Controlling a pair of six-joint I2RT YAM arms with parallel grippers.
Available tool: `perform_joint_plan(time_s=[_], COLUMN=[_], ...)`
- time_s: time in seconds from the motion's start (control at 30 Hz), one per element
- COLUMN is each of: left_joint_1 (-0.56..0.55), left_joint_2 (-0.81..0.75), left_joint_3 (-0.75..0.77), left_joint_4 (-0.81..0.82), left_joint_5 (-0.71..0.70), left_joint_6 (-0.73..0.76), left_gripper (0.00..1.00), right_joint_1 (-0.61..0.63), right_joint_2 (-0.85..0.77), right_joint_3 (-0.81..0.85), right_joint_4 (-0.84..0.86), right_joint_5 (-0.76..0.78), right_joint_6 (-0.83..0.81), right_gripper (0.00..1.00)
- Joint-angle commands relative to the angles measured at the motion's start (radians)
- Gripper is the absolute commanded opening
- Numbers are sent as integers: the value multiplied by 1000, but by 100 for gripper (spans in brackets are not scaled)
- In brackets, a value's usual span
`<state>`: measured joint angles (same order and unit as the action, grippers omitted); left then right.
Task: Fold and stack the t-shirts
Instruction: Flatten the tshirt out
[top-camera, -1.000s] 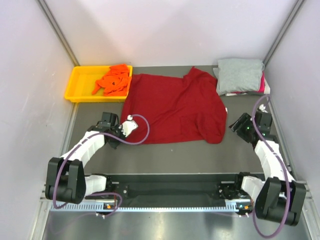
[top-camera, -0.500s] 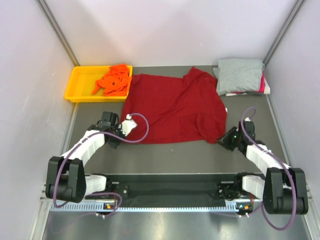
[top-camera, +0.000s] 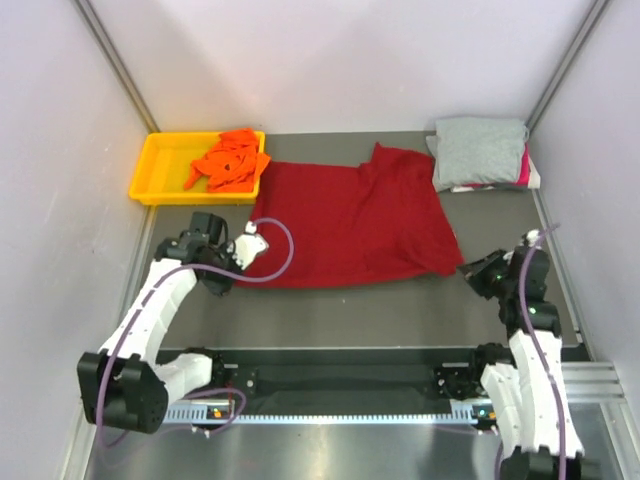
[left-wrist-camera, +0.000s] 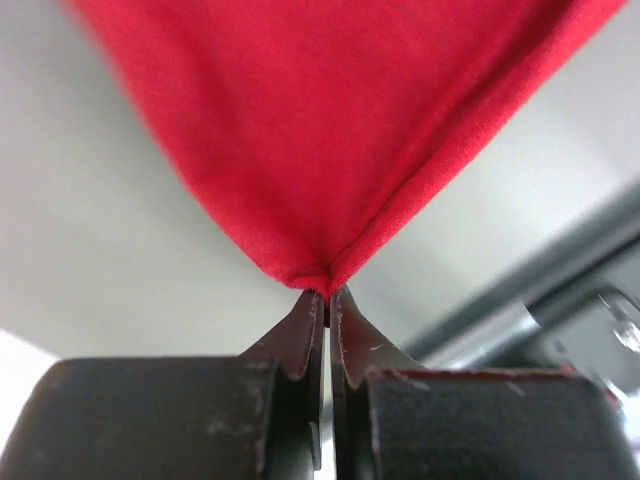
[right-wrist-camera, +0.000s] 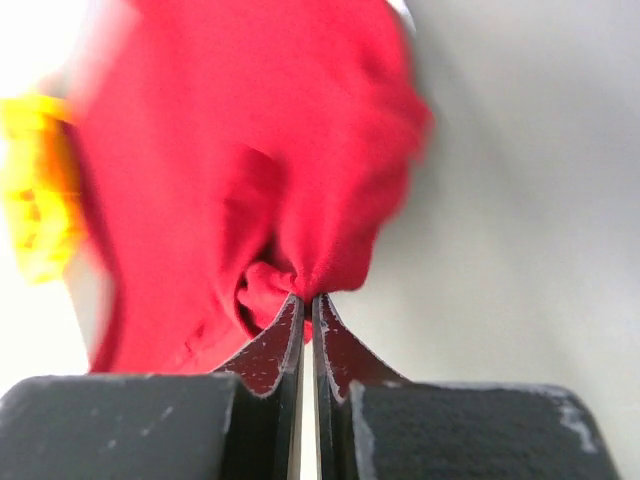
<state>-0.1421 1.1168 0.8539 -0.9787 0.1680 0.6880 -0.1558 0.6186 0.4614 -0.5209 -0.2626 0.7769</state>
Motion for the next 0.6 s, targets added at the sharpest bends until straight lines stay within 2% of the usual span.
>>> perform_joint_plan(time_s=[0.0, 0.07, 0.1, 0.23, 0.4, 0.57], left_joint_1=[1, 1, 1, 1, 1, 1], left_joint_2=[-83, -126, -139, -190, -187, -82], left_joint_3=[211, 313, 423, 640, 656, 610], left_joint_4=[-260, -374, -374, -374, -374, -374], left_joint_5=[-2, -57, -71, -71, -71, -71], left_joint_6=[-16, -36, -36, -36, -36, -36], left_gripper=[0, 0, 0, 0, 0, 0], right_joint_1=[-14, -16, -16, -14, -13, -14], right_joint_2=[-202, -250, -282, -286, -166, 21], right_joint_3=[190, 296, 363, 514, 689, 752], right_joint_4=[-240, -321, -343, -401, -344, -153], right_joint_5=[45, 60, 66, 59, 40, -47], right_joint_6=[-45, -51, -59, -114, -165, -185], right_gripper=[0, 0, 0, 0, 0, 0])
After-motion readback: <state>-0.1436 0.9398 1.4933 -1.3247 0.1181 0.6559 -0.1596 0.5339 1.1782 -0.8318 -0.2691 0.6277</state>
